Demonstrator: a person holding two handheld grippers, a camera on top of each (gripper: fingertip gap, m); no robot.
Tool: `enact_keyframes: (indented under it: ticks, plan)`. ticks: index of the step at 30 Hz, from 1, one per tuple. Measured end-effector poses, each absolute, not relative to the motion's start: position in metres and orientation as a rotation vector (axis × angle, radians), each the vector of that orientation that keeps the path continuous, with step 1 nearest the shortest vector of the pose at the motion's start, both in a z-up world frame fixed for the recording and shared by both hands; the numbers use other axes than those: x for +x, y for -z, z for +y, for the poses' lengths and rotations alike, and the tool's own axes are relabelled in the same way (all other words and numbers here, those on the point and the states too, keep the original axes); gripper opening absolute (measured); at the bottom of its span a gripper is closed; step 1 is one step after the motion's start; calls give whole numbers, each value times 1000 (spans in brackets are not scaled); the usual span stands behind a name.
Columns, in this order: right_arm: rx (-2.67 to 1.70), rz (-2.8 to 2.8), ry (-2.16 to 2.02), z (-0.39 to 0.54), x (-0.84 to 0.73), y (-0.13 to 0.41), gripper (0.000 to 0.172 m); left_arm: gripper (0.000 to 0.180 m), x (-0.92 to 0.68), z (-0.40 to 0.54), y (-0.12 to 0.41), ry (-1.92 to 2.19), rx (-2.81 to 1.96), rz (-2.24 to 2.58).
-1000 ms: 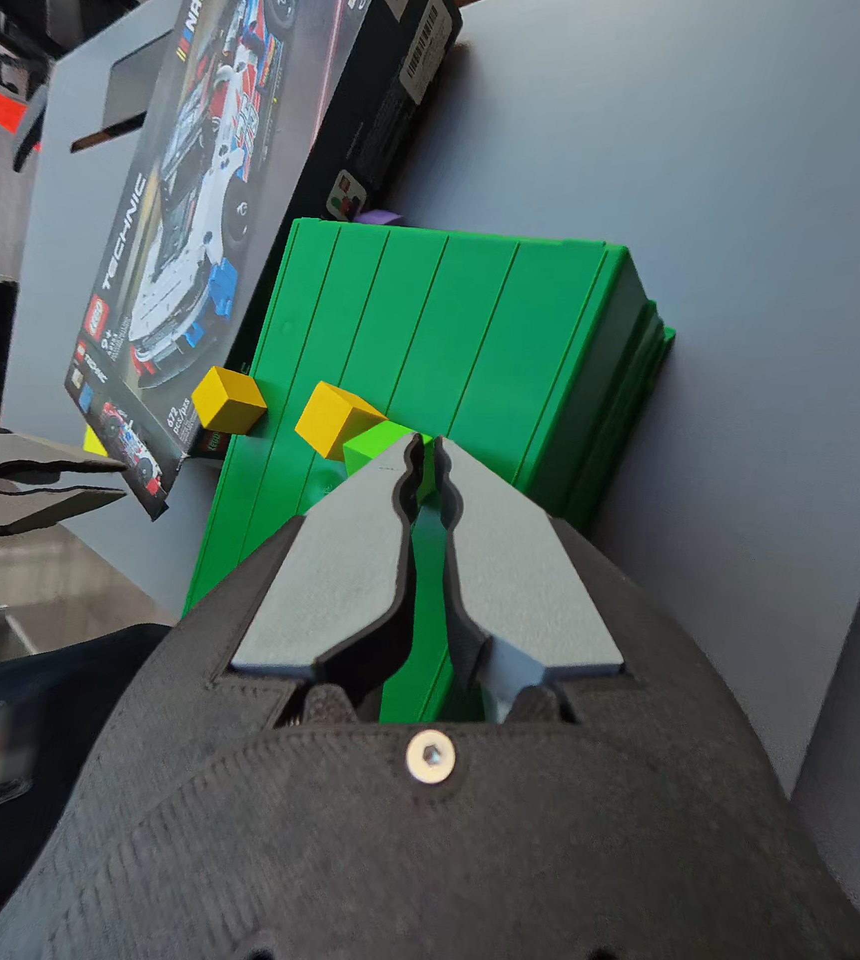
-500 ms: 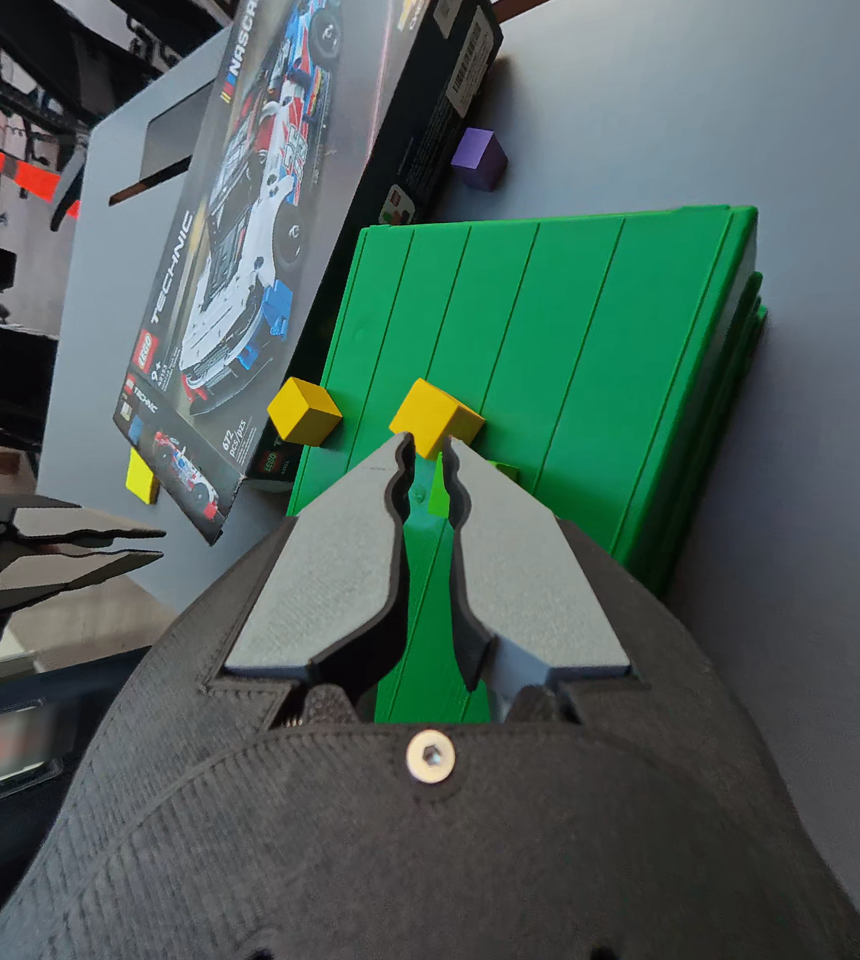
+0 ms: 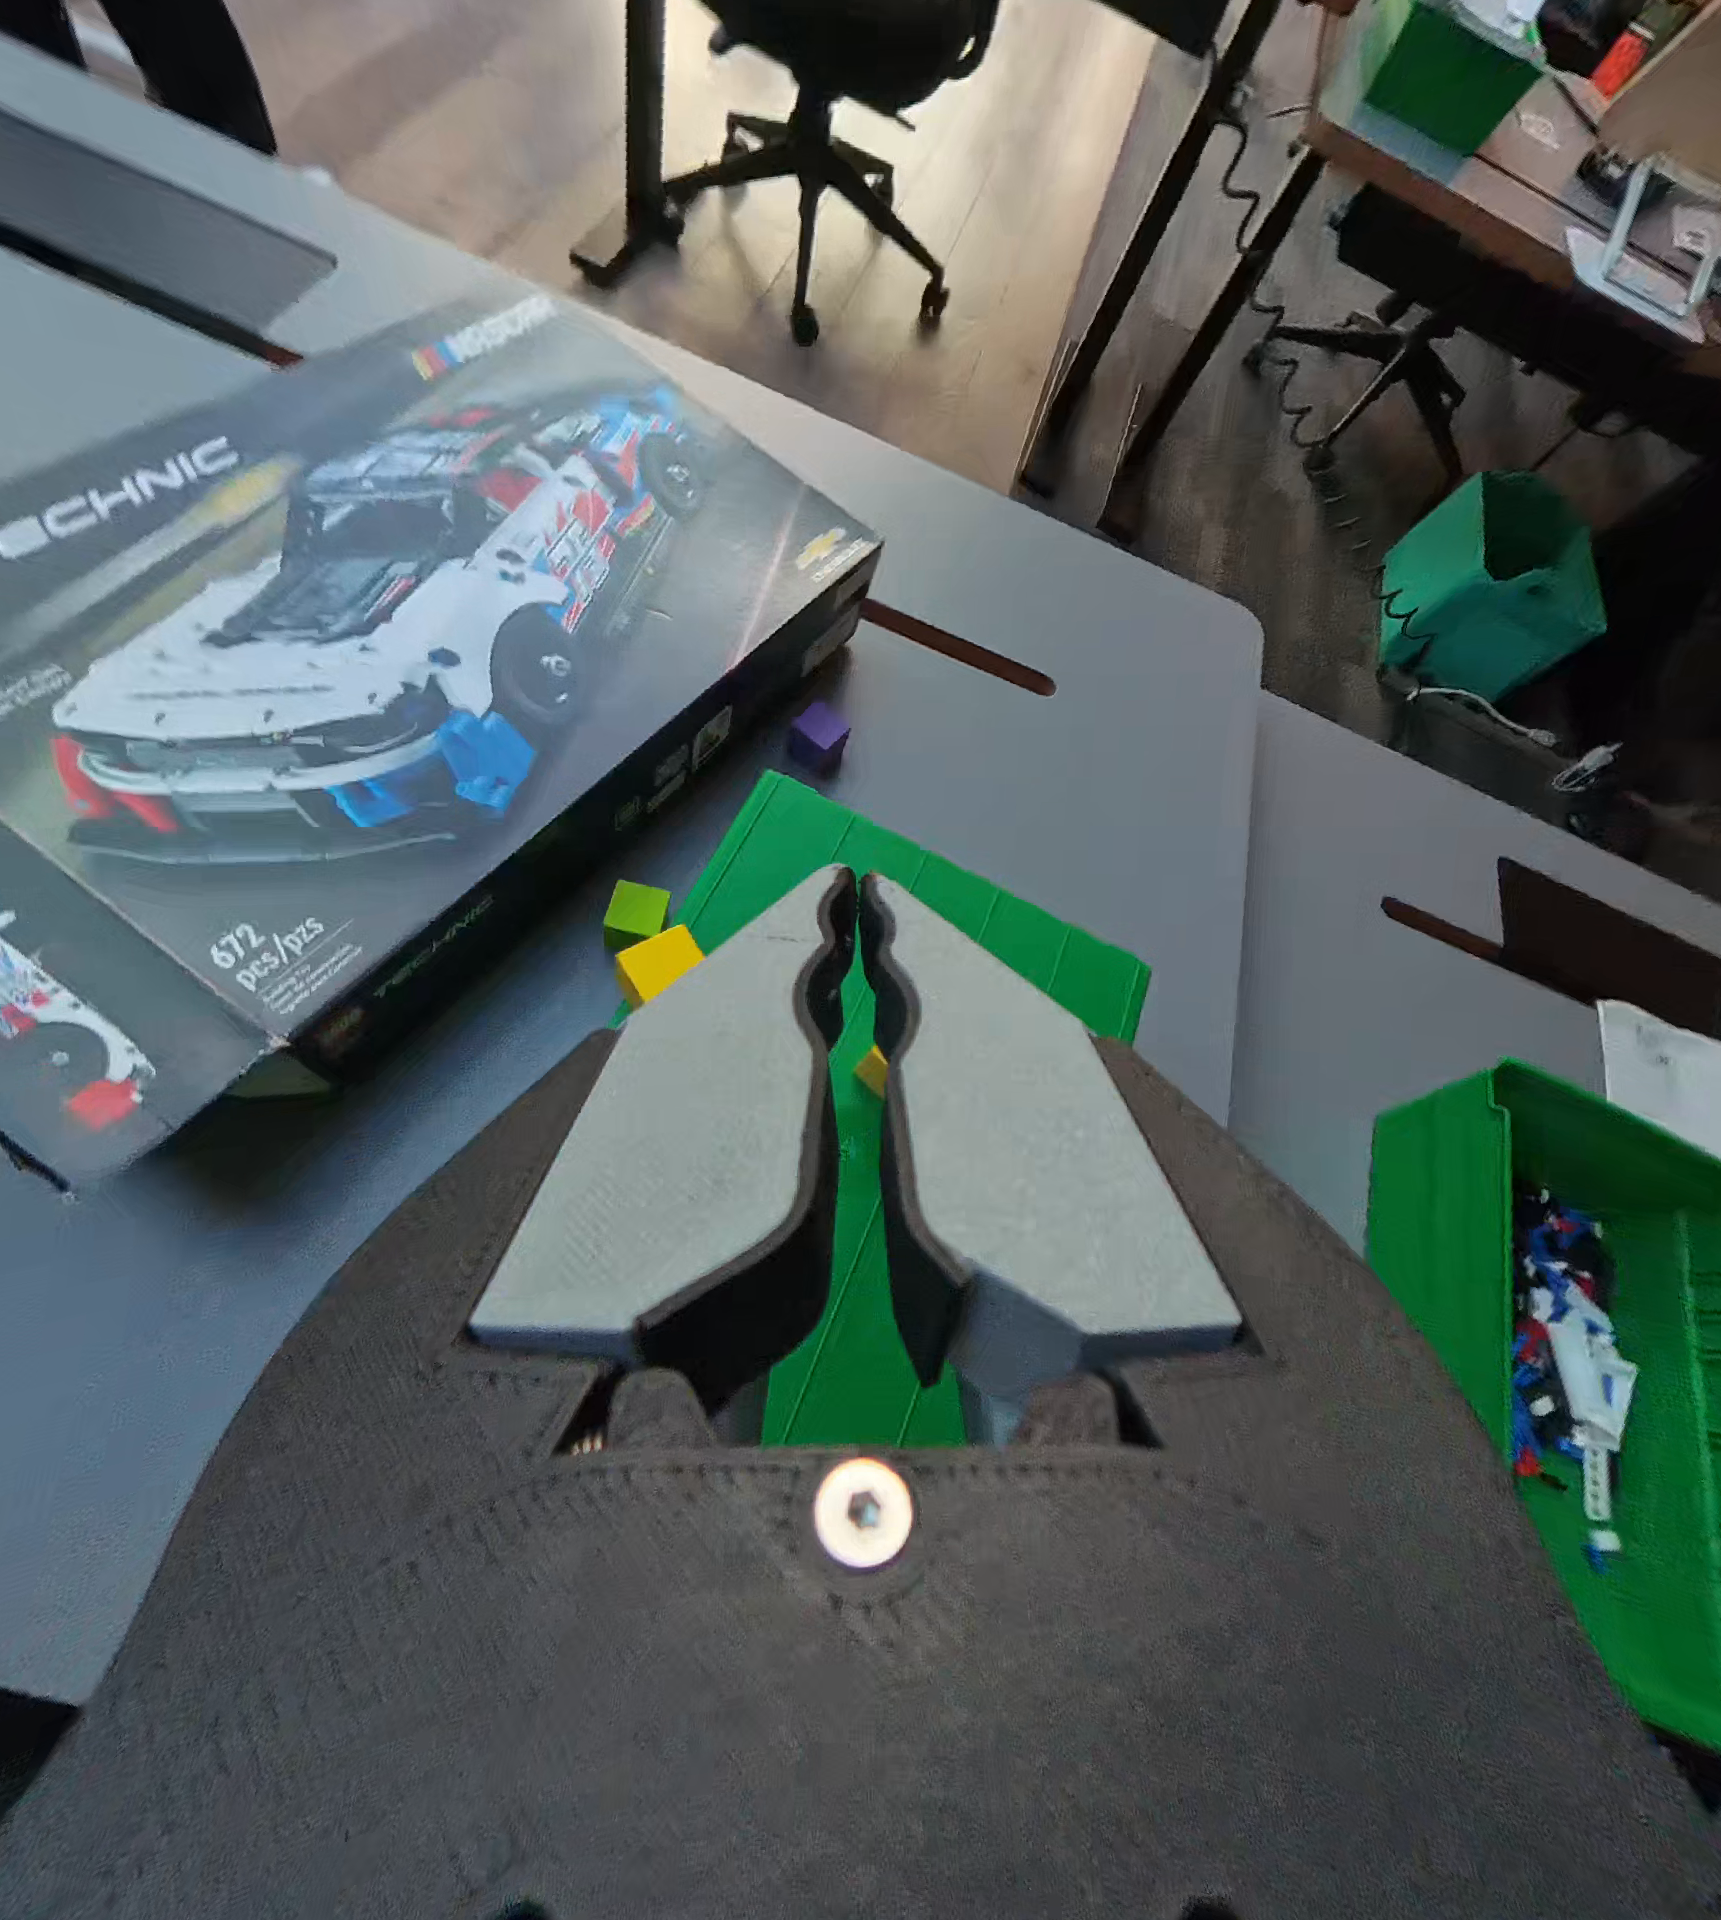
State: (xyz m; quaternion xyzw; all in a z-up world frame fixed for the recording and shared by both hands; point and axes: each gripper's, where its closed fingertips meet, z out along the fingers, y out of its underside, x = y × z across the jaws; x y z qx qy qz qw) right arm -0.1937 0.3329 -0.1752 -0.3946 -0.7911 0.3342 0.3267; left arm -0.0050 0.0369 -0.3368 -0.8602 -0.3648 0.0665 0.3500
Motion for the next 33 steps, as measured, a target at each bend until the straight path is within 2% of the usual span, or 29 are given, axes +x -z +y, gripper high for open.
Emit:
enact_keyframes:
  ticks: [8, 21, 29, 33]
  plan:
    - [-964, -2240, -1039, 280, -204, 192, 0, 0, -9, 25, 314, -403, -2132, -991]
    - [-844, -2443, -1294, 329, -230, 234, 0, 0, 7, 127, 323, -312, -2248, -1274]
    - [-752, -2460, -1490, 326, -230, 223, 0, 0, -5, 162, 305, -372, -2265, -1267]
    - [-819, -2420, -1501, 325, -241, 214, 0, 0, -7, 170, 303, -276, -2217, -1282]
